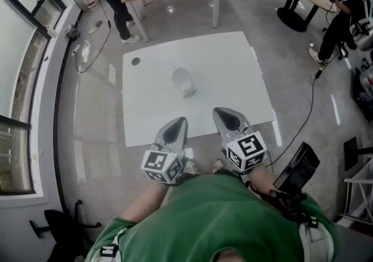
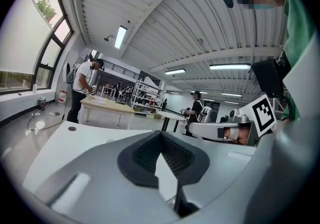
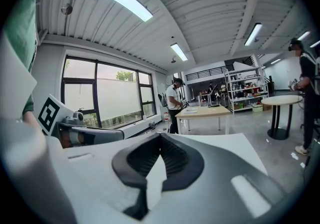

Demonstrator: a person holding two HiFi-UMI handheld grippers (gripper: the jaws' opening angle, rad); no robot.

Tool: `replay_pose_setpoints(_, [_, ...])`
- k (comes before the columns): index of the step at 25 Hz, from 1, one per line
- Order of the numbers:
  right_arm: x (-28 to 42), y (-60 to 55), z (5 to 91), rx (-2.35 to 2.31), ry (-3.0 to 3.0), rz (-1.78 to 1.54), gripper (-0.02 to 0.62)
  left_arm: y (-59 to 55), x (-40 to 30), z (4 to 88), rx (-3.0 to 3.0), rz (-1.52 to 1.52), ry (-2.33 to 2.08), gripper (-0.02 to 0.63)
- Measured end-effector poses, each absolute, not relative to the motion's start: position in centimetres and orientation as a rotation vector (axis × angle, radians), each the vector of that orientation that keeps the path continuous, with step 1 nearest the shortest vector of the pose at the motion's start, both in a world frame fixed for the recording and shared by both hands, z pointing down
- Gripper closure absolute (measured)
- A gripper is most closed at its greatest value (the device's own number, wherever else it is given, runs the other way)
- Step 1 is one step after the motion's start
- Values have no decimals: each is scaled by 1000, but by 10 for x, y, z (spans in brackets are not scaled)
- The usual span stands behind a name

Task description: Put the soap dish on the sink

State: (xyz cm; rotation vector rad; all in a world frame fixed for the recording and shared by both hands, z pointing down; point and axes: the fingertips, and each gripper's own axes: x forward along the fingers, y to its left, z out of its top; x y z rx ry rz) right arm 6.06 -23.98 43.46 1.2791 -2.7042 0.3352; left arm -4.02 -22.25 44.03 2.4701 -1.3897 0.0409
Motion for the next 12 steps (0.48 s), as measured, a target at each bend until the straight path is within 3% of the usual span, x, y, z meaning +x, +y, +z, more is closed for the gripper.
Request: replay_pose_setpoints(12, [45,-247,433,1284,-2699,314,594,-231,-52,443,2466,33,-1381,600])
